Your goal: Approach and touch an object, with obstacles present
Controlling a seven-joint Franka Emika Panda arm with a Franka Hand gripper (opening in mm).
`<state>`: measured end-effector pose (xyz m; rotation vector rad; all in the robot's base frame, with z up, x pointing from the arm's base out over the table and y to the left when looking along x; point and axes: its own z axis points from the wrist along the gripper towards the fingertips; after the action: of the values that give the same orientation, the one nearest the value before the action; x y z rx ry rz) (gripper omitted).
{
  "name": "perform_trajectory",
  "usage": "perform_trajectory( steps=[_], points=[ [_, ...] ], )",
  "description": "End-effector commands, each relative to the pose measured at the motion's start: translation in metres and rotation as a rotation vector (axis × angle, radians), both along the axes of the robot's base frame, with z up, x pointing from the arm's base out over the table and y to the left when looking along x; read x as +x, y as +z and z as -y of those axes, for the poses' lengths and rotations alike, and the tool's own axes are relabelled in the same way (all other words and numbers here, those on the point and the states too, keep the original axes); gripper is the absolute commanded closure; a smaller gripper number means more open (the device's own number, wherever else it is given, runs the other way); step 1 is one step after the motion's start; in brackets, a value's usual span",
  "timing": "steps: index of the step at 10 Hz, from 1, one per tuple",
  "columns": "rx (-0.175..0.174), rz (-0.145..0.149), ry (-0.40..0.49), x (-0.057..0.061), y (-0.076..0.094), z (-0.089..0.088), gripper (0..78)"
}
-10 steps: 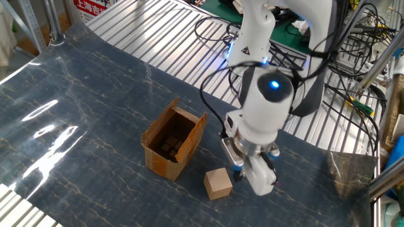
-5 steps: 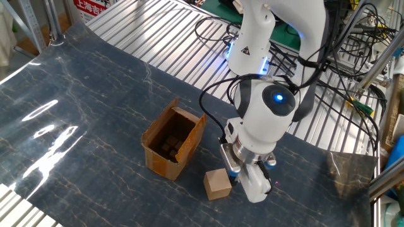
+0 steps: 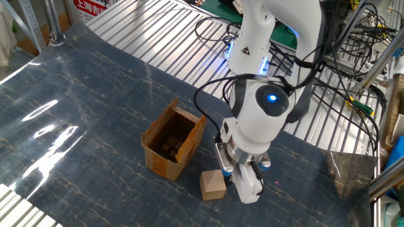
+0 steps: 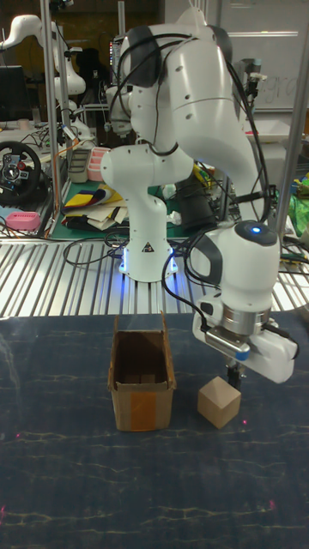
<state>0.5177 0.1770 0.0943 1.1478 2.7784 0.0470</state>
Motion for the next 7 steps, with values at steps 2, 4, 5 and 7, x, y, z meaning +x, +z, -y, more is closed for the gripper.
perform_trajectory(
  steps=[2,4,5,7],
  points=[
    [0.035,-0.083,0.095,-0.001,0.01,0.0,77.6],
    [0.086,-0.111,0.169,-0.009,0.032,0.009,77.6],
    [0.087,-0.112,0.176,-0.01,0.034,0.009,77.6],
    [0.083,-0.127,0.262,-0.021,0.056,0.021,77.6]
  ],
)
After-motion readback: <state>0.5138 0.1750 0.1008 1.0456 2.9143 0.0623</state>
